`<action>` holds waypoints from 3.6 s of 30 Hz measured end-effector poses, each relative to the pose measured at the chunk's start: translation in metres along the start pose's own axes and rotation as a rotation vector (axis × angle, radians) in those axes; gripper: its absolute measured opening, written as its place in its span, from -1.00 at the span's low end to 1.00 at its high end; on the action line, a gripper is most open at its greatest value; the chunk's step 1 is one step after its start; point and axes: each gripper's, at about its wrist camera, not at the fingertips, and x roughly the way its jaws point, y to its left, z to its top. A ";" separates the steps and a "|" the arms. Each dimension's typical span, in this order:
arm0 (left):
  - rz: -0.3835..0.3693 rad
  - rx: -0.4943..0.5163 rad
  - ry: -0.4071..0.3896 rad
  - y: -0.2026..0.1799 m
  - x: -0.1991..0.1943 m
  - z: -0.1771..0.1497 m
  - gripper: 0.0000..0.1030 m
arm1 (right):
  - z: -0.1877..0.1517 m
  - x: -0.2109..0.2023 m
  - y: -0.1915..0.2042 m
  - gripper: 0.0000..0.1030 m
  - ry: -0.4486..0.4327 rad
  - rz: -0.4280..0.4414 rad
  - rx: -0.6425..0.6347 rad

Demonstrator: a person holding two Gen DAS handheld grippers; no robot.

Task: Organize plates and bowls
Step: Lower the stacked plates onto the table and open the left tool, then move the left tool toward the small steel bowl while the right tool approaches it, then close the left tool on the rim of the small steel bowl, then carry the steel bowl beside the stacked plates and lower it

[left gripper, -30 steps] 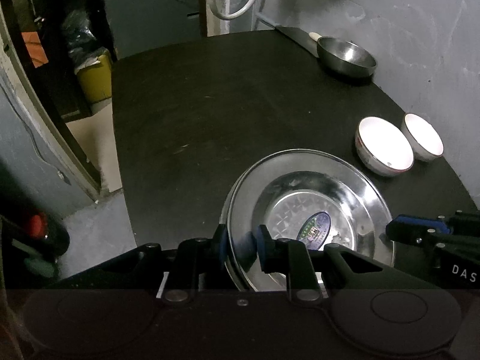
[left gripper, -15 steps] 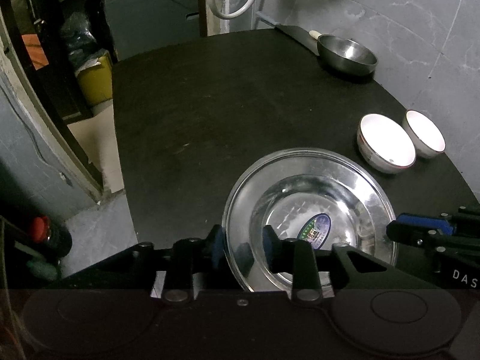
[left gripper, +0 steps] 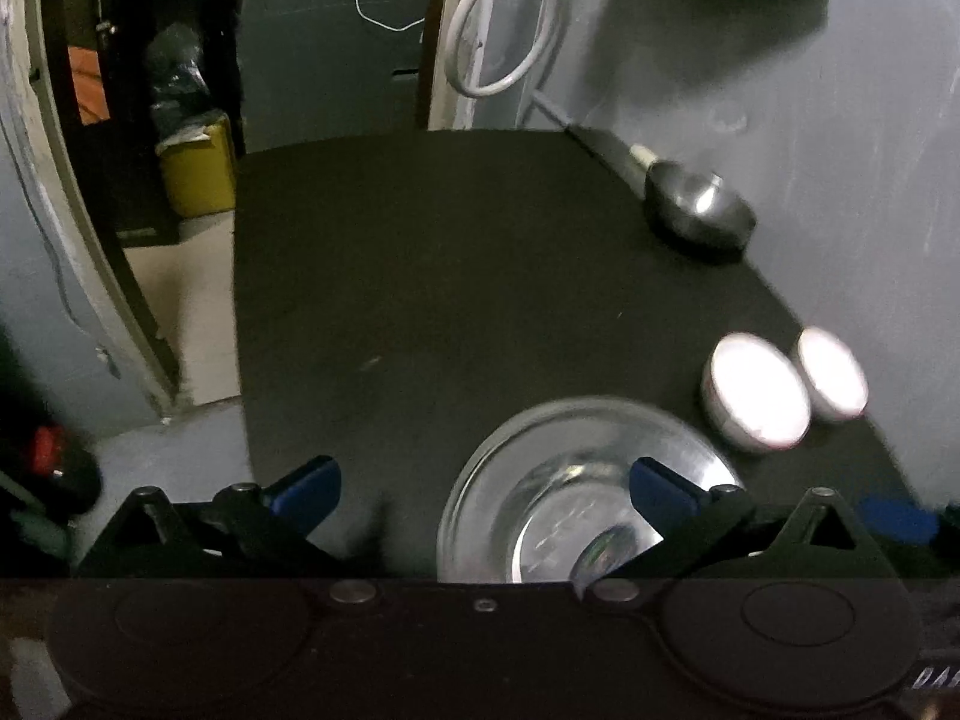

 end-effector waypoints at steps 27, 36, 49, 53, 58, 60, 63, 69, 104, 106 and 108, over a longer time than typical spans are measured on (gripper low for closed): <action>-0.104 -0.133 -0.092 -0.066 0.118 0.149 0.98 | 0.119 0.070 -0.102 0.98 -0.202 -0.153 0.285; 0.006 -0.019 -0.077 -0.109 0.195 0.175 0.98 | 0.157 0.145 -0.131 0.55 -0.200 -0.130 0.325; -0.035 0.019 -0.019 -0.130 0.244 0.185 0.14 | 0.174 0.188 -0.146 0.06 -0.147 -0.075 0.324; -0.119 -0.018 0.004 -0.126 0.250 0.184 -0.21 | 0.173 0.190 -0.150 -0.13 -0.143 -0.053 0.327; -0.179 -0.009 -0.003 -0.127 0.248 0.182 -0.63 | 0.172 0.189 -0.154 -0.25 -0.142 -0.022 0.327; -0.178 -0.010 -0.011 -0.125 0.243 0.179 -0.63 | 0.170 0.186 -0.154 -0.31 -0.142 -0.014 0.327; -0.192 -0.003 -0.039 -0.123 0.231 0.175 -0.63 | 0.166 0.175 -0.148 -0.33 -0.166 -0.005 0.316; -0.206 0.022 -0.100 -0.113 0.185 0.166 -0.63 | 0.159 0.133 -0.127 -0.34 -0.240 0.029 0.278; -0.222 0.049 0.077 -0.059 -0.081 -0.094 -0.62 | -0.072 -0.104 -0.037 -0.34 0.013 0.217 0.203; -0.219 0.047 0.097 -0.055 -0.082 -0.104 -0.62 | -0.082 -0.106 -0.034 -0.34 0.037 0.226 0.201; -0.210 0.044 0.115 -0.052 -0.083 -0.113 -0.62 | -0.088 -0.106 -0.030 -0.34 0.060 0.232 0.190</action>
